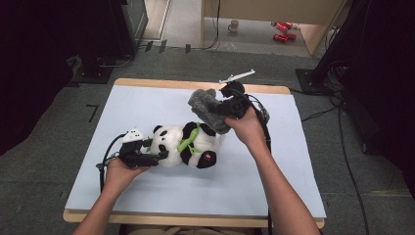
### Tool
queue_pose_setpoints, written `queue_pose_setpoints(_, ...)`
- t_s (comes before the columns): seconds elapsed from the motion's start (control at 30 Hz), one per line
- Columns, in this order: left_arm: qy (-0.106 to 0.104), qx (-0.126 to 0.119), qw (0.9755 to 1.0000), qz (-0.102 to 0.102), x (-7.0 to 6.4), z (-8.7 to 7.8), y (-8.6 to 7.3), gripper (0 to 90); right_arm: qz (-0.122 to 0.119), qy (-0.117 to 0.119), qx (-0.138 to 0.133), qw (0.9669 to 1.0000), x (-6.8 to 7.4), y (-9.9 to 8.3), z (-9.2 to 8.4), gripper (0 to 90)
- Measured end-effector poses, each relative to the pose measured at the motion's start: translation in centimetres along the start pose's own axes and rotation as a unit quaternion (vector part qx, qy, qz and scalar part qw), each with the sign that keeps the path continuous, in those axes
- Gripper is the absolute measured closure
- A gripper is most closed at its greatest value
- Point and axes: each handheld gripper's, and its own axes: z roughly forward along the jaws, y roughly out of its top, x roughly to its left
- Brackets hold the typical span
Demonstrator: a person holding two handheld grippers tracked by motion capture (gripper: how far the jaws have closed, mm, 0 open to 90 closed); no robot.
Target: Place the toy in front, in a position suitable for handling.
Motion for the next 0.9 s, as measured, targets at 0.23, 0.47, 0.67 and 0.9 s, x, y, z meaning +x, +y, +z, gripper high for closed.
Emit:
queue_pose_setpoints(0.23,0.000,-0.002,1.0000,-0.008,0.1,0.1,0.1,24.5,-0.028,0.010,0.009,0.9995,2.4,1.4,1.6,74.3)
queue_pose_setpoints(0.47,0.004,-0.005,0.9998,-0.016,0.0,-0.1,0.2,28.5,-0.057,0.018,0.030,0.9978,4.7,2.1,4.5,74.2)
queue_pose_setpoints(0.67,0.009,-0.005,0.9998,-0.017,-0.1,-0.1,0.3,30.2,-0.050,0.029,0.035,0.9977,5.6,2.8,6.2,74.2)
queue_pose_setpoints(0.9,0.016,-0.006,0.9998,-0.011,-0.3,0.0,0.3,34.8,-0.065,0.046,0.040,0.9960,8.2,3.8,8.9,74.2)
